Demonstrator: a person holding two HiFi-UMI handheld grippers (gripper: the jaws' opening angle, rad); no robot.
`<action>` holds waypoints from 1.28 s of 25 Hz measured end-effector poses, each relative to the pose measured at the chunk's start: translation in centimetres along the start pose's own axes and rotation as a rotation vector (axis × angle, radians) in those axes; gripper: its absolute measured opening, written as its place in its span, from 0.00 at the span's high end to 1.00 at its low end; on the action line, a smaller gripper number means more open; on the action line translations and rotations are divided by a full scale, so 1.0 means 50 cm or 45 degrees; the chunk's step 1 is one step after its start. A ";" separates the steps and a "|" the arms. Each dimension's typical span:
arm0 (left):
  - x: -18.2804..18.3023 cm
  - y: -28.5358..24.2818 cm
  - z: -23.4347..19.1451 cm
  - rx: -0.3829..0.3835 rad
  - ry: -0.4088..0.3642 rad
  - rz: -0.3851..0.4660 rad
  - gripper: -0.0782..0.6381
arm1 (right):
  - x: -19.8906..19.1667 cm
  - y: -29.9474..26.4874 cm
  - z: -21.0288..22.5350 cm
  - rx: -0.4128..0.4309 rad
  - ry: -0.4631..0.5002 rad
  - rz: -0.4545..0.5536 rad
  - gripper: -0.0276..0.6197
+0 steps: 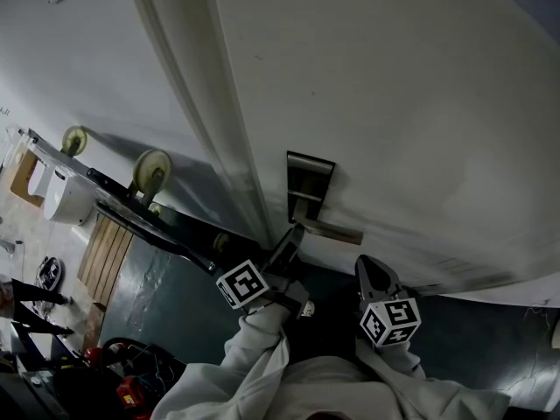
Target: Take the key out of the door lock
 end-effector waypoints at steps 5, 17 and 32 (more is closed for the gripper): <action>0.000 -0.013 -0.006 0.000 0.051 0.003 0.71 | -0.006 -0.002 0.000 -0.002 -0.006 -0.008 0.88; -0.002 -0.017 -0.009 0.016 0.112 0.052 0.85 | -0.002 -0.008 0.017 0.014 -0.006 -0.006 0.88; -0.005 -0.015 -0.001 0.041 0.159 0.076 0.85 | -0.002 -0.010 0.009 0.042 0.014 -0.020 0.88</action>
Point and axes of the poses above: the fingertips, and each gripper's own axes: y backward along the fingers, z to its right, x out of its top, the point moved 9 cm from there along y, backward along the fingers, and after that the axes turned 8 degrees about -z, right-handed, at the moved point
